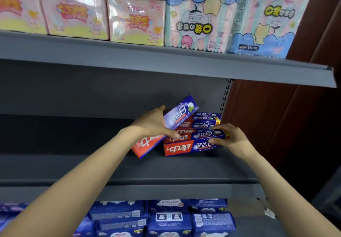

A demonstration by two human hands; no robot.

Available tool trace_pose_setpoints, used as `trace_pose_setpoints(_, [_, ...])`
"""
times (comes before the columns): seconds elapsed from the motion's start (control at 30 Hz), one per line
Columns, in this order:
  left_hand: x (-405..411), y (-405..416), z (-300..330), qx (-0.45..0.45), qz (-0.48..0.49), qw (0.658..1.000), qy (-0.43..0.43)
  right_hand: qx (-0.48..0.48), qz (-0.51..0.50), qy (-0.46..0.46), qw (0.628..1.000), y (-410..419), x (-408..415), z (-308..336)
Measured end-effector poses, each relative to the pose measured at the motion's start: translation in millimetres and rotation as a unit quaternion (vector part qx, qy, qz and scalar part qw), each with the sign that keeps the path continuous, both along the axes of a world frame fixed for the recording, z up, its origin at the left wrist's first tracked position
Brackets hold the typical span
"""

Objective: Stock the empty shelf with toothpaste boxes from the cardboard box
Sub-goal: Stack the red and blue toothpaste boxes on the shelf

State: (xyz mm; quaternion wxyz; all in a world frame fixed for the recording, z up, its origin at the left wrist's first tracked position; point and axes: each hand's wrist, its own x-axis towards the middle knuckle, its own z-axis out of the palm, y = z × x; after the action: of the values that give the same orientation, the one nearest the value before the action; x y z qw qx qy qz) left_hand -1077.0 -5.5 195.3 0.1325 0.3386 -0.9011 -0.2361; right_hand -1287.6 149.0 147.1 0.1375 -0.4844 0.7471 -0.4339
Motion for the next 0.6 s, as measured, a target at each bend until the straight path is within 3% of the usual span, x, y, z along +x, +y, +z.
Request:
trace_pose_setpoints(0.17, [-3, -16, -1, -0.014, 0.004, 1.000, 0.024, 0.048, -0.004, 0.036, 0.998, 2, -9, -9])
trace_pose_setpoints(0.33, [-27, -41, -4, -0.019, -0.003, 1.000, -0.017, 0.109, 0.055, 0.044, 0.992, -21, 0, 14])
trace_pose_setpoints(0.43, [-45, -54, -7, -0.033, 0.005, 0.999, -0.037, 0.129, 0.026, 0.129, 0.983, -54, 5, 17])
trace_pose_setpoints(0.6, [-67, -64, -3, -0.008, -0.020, 0.998, -0.052, 0.250, 0.015, 0.215, 0.944, -95, 2, 7])
